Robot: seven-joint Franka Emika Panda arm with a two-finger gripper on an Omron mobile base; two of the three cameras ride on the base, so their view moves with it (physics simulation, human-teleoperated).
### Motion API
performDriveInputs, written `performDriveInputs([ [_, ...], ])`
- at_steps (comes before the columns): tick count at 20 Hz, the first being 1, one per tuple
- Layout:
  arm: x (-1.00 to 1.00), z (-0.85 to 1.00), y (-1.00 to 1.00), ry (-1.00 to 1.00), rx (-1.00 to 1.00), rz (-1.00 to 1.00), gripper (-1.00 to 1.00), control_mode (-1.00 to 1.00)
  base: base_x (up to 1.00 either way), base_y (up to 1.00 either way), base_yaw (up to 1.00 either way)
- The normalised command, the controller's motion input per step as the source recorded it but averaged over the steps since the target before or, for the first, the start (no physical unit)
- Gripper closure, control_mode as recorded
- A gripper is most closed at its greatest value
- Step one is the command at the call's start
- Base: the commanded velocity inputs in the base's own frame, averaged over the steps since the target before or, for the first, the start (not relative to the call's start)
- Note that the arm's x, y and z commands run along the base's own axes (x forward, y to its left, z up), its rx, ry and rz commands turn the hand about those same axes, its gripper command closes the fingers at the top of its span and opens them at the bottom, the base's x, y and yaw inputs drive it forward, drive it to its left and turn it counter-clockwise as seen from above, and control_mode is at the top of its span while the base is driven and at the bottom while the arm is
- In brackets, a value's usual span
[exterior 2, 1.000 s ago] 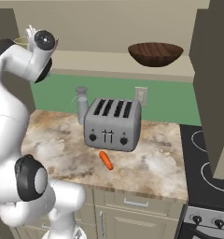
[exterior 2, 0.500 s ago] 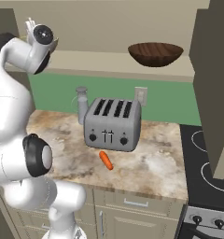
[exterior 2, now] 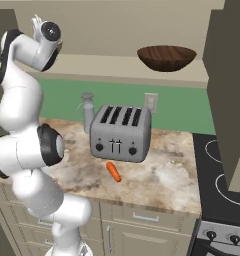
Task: Pick both bowls and place them on the counter. Then place the carrot in one bowl and place the sugar cube in the other bowl.
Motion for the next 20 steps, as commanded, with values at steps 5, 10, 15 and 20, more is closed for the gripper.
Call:
performDriveInputs([
  [5, 0.45, -0.07, 0.13, 0.01, 0.00, 0.00, -1.00, -1.00, 0.00, 0.00, 0.00],
  [10, 0.38, -0.12, 0.14, 0.08, 0.00, 0.00, -1.00, -1.00, 0.00, 0.00, 0.00],
  [15, 0.31, -0.13, 0.16, 0.11, 0.00, 0.00, -1.00, -1.00, 0.00, 0.00, 0.00],
  [20, 0.06, -0.17, 0.17, 0.15, 0.00, 0.00, 1.00, -1.00, 0.00, 0.00, 0.00],
])
